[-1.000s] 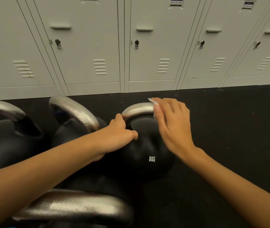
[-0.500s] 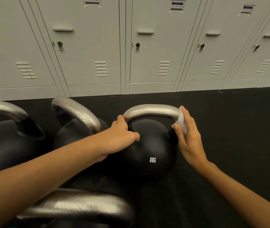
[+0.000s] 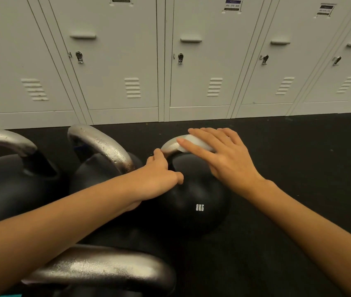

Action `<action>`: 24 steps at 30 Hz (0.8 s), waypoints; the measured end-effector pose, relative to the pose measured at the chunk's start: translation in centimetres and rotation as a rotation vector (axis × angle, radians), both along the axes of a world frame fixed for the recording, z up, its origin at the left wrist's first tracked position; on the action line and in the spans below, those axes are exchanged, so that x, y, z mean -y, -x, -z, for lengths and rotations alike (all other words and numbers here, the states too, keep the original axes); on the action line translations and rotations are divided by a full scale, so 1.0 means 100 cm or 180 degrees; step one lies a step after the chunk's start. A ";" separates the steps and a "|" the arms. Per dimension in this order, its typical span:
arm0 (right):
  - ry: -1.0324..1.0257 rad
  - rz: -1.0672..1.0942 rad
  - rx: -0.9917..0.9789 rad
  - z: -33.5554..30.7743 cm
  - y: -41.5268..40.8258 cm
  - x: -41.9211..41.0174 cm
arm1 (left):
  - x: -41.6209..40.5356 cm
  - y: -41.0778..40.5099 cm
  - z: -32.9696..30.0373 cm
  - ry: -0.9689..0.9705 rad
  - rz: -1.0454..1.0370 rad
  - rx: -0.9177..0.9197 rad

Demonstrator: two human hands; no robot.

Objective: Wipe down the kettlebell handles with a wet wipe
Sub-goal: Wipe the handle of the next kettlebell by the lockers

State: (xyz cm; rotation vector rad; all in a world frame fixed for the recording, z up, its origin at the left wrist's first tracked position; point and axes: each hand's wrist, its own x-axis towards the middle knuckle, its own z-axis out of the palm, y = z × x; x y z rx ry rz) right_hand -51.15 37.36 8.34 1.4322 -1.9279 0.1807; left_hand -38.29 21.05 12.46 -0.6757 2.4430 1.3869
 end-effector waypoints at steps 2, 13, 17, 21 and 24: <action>0.0227 -0.0019 0.0185 0.003 0.005 -0.010 | 0.002 -0.002 0.000 -0.0046 0.0014 0.0035; 0.1973 0.0324 0.3956 0.044 -0.033 -0.036 | 0.005 -0.004 0.001 -0.0095 0.0064 0.0055; 0.1877 0.0416 0.4561 0.045 -0.034 -0.045 | 0.007 -0.003 0.002 -0.0195 0.0095 0.0076; 0.1847 0.0278 0.4527 0.021 -0.023 -0.040 | 0.008 0.000 0.004 -0.0113 0.0147 0.0110; 0.1928 0.0158 0.4668 -0.006 -0.010 -0.032 | 0.007 0.001 0.004 -0.0034 0.0171 0.0115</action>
